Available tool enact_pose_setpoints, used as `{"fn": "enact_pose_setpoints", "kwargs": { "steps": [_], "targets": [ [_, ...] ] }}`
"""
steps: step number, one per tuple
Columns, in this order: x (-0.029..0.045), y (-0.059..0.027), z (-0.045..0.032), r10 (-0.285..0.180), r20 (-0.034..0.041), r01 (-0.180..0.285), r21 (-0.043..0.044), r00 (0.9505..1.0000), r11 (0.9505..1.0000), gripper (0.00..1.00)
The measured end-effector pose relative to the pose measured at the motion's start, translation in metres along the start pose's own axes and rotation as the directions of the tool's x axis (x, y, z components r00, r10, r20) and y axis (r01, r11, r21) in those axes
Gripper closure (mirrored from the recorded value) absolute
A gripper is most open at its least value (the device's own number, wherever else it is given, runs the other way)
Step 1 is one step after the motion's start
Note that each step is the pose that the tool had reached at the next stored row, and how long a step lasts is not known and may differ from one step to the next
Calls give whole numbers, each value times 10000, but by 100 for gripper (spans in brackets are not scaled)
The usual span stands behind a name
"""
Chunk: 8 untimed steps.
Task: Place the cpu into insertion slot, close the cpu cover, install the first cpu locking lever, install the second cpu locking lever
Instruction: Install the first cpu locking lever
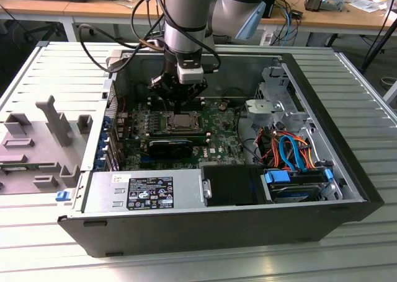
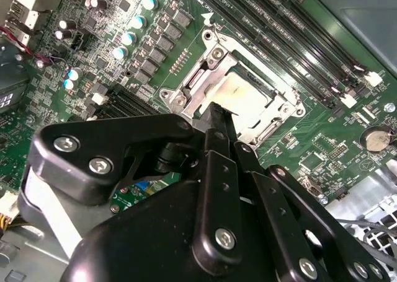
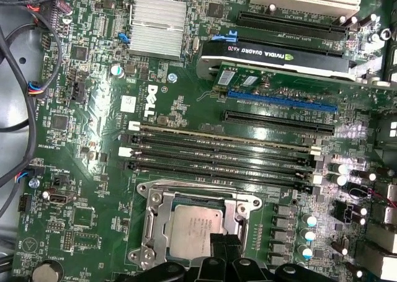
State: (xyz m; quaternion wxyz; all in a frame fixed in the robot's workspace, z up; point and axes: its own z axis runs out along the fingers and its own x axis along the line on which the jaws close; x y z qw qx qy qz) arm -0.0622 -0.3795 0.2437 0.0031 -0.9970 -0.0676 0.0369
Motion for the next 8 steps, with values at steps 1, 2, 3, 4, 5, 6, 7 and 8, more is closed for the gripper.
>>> {"fn": "enact_pose_setpoints", "kwargs": {
  "steps": [1, 2, 3, 4, 5, 6, 7, 8],
  "targets": [
    [0, 0, 0, 0, 0, 0, 0, 10000, 10000, 89],
    [0, 0, 0, 11, 0, -11, -1, 10000, 10000, 89],
    [0, 0, 0, 69, 1, -69, -4, 10000, 10000, 89],
    [0, 0, 0, 158, 0, -158, -5, 9999, 9999, 89],
    [0, 0, 0, 252, 0, -252, -5, 9997, 9997, 89],
    [0, -1, 1, 462, -2, -462, 7, 9989, 9989, 89],
    [0, -1, 0, 587, -2, -587, 15, 9983, 9983, 89],
    [-1, -1, 0, 692, -2, -692, 23, 9976, 9976, 89]
  ]
}}
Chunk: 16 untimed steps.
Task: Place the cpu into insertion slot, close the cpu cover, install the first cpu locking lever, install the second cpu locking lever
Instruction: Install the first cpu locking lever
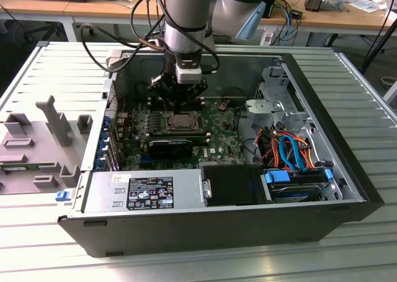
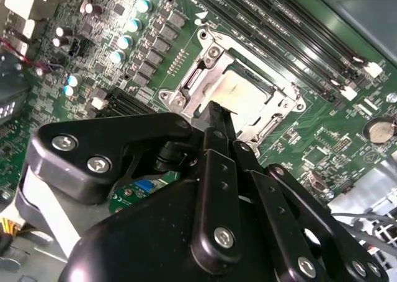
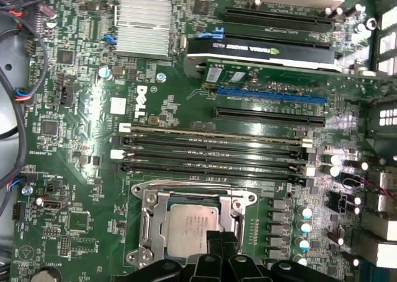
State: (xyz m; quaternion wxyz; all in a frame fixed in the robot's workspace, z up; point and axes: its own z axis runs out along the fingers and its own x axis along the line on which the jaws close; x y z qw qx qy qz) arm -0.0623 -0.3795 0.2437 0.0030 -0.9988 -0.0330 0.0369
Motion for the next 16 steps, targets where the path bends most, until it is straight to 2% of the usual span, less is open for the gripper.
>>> {"fn": "enact_pose_setpoints", "kwargs": {
  "steps": [7, 16],
  "targets": [
    [1, 0, 0, 879, -5, -879, 66, 9961, 9961, 89],
    [1, 0, 0, 1066, -6, -1066, 80, 9943, 9943, 89]
  ]
}}
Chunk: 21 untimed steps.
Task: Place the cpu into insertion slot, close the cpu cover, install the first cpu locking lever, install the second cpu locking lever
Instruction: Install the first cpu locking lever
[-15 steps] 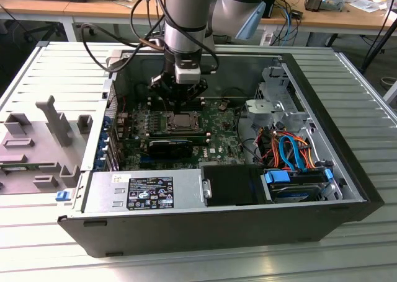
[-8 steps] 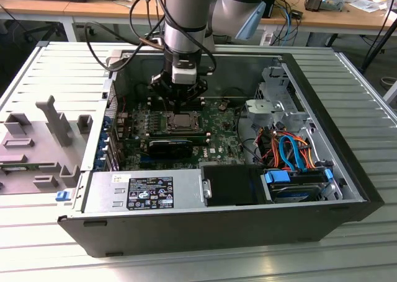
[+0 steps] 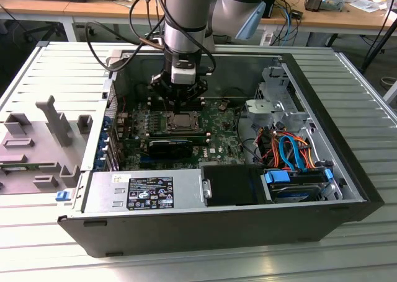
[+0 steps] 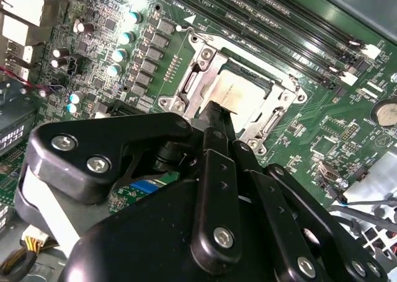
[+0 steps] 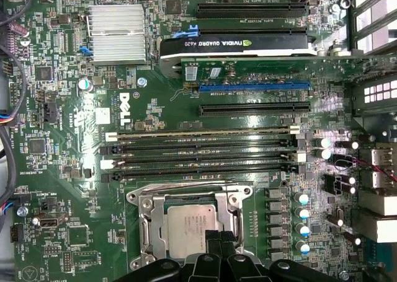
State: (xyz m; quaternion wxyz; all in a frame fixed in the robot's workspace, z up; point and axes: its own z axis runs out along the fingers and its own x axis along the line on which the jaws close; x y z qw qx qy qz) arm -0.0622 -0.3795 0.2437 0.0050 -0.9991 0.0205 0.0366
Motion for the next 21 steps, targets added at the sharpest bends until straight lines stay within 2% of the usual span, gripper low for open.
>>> {"fn": "enact_pose_setpoints", "kwargs": {
  "steps": [12, 21],
  "targets": [
    [0, 0, 0, 377, -3, -377, 27, 9993, 9993, 89],
    [0, 0, 0, 871, -5, -871, 65, 9962, 9962, 89]
  ]
}}
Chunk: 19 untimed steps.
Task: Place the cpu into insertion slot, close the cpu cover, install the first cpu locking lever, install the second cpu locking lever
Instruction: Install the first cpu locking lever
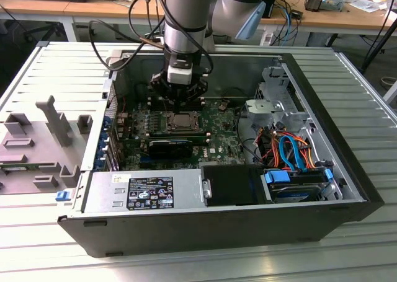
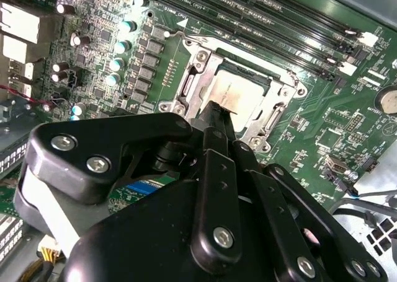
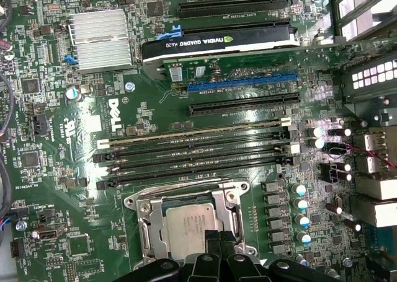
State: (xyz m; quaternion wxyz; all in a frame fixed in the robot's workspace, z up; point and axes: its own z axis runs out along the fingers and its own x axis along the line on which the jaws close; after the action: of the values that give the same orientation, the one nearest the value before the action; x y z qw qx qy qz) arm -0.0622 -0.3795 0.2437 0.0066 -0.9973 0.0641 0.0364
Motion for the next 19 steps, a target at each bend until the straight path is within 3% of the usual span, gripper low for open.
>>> {"fn": "enact_pose_setpoints", "kwargs": {
  "steps": [12, 19],
  "targets": [
    [0, 0, 1, 808, -5, -808, 59, 9967, 9967, 89],
    [0, 0, 2, 1734, -4, -1734, 128, 9848, 9848, 89]
  ]
}}
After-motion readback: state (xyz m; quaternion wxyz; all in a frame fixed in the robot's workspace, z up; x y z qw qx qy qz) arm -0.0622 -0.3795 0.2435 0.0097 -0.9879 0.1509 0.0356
